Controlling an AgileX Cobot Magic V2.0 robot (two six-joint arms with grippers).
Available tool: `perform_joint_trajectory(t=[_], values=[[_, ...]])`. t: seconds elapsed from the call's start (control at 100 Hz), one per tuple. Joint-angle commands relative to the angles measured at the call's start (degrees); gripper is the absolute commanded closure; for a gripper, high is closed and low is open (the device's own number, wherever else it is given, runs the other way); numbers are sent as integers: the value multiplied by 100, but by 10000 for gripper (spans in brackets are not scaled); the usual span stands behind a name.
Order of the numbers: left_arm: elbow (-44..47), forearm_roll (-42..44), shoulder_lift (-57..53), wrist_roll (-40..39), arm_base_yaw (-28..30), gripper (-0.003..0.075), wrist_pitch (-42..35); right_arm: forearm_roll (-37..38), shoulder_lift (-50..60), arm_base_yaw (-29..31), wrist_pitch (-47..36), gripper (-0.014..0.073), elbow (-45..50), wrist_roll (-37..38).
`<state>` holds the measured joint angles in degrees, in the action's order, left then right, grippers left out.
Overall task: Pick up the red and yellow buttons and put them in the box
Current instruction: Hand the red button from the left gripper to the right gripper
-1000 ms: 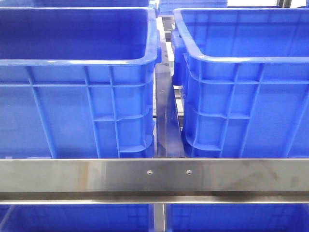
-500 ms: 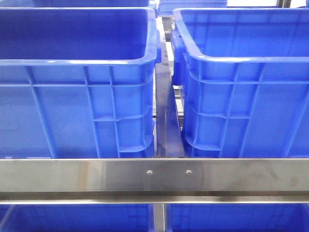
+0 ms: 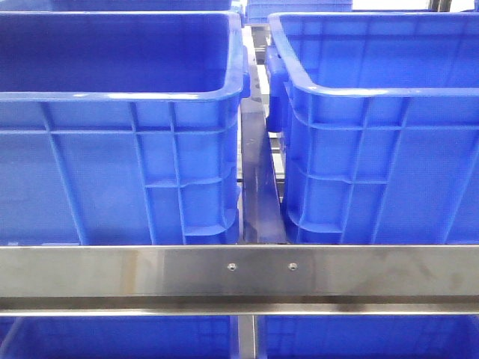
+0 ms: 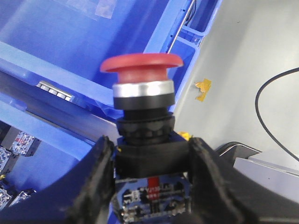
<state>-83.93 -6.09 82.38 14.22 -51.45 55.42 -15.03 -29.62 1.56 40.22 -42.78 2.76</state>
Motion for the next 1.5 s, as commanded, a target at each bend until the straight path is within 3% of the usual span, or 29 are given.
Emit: perform_joint_trajectory(t=[0.0, 0.17, 0.41, 0.53, 1.24, 1.49], values=[[-151, -77, -227, 1, -40, 739, -327, -701, -71, 36, -376, 67, -202, -11], [-151, -77, -227, 1, -40, 739, -327, -2289, -266, 36, -154, 65, -202, -681], [-151, -77, -227, 1, -40, 739, -327, -5371, -1154, 36, 738, 65, -202, -2775], [-151, -77, -227, 1, -40, 739, -327, -6300, -1599, -10, 1045, 65, -202, -3561], [-151, -77, -227, 1, -40, 739, -327, -7484, -3311, -1073, 1109, 65, -214, -4512], [-151, -77, -227, 1, -40, 739, -327, -7581, -3607, -1342, 1172, 70, -419, -4625]])
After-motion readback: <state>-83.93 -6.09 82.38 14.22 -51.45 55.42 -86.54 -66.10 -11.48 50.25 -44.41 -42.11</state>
